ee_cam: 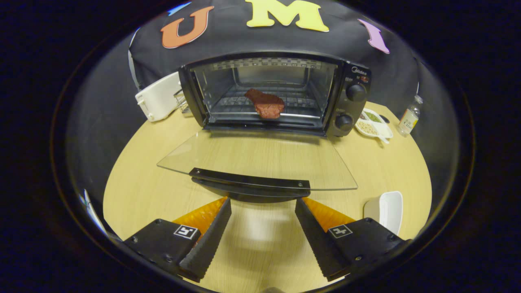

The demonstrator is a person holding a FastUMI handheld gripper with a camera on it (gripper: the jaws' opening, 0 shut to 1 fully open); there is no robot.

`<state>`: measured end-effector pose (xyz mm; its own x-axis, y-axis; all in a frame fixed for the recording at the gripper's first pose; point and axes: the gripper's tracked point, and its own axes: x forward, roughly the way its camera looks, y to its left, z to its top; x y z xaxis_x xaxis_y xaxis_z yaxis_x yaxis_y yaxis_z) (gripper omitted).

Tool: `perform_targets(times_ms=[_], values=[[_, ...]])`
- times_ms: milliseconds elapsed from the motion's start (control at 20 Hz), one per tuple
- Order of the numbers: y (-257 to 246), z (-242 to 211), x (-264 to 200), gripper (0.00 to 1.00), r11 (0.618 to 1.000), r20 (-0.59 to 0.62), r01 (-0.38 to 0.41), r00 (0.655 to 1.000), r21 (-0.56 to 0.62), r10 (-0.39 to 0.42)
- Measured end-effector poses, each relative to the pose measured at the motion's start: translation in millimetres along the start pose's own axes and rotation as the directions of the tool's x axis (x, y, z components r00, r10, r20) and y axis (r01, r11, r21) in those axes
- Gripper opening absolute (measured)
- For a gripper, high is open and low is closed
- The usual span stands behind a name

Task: Open the toaster oven, put the food inside, and close the toaster oven door.

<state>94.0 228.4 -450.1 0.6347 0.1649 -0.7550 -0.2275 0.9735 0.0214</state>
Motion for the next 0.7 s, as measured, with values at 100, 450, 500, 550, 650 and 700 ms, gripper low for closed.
perform_targets(times_ms=[100,450,500,550,650,700], values=[[1.7,19.2,-10.6,1.0,1.0,0.033,-0.009,0.999,0.017,0.008],[-0.2,104.8,-26.8,1.0,0.998,0.196,-0.03,0.98,0.048,0.02],[-1.2,114.5,-26.5,1.0,0.999,0.218,-0.027,0.976,0.047,0.016],[-5.5,122.6,-26.0,1.0,0.999,0.237,-0.011,0.971,0.036,0.002],[-11.9,127.3,-28.5,1.0,1.0,0.251,0.02,0.968,0.013,-0.023],[-12.2,127.0,-30.7,1.0,1.0,0.251,0.019,0.968,0.013,-0.021]])
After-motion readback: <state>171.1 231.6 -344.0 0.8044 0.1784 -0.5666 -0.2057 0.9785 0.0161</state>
